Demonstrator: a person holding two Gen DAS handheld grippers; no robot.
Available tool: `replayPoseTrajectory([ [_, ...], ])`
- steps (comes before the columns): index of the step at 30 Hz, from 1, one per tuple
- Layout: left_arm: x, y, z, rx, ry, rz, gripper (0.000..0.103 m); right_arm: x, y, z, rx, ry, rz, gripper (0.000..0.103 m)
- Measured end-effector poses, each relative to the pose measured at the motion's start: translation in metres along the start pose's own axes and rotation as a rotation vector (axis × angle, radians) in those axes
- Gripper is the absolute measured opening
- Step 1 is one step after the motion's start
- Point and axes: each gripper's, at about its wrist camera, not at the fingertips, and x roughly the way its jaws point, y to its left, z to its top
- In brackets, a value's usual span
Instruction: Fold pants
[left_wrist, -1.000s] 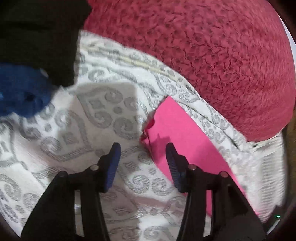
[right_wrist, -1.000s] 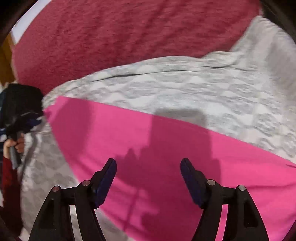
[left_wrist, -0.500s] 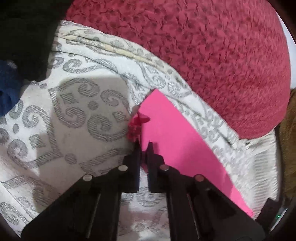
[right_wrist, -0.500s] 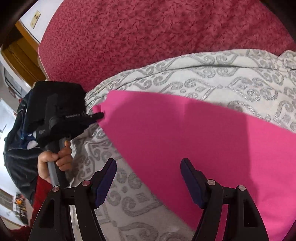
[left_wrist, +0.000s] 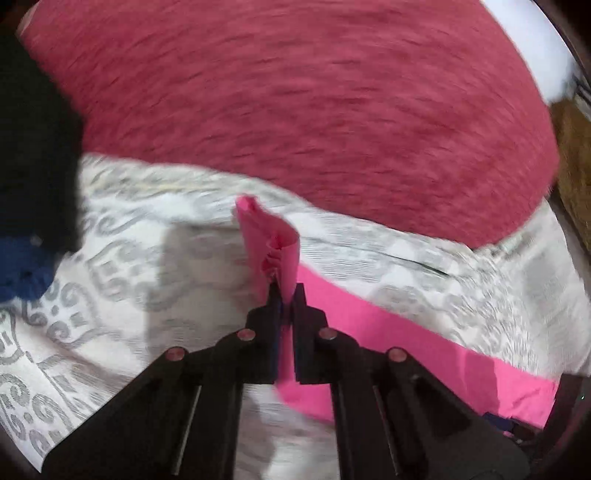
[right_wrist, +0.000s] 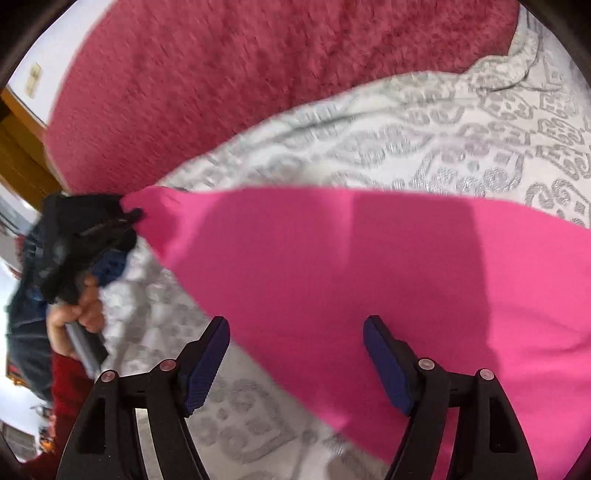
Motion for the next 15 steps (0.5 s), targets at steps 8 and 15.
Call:
replayPoseTrajectory([
  [8,0.005,-0.134,-0.041,0.233,0.06,-0.118,0.006,-0.053,-0.033,-0.02,0.01,-0.095,-0.19,0.077],
  [15,0.031,-0.203,-0.096,0.322,0.2,-0.213,0.006,-0.076,-0.064,-0.023,0.077,-0.13,-0.208,0.077],
])
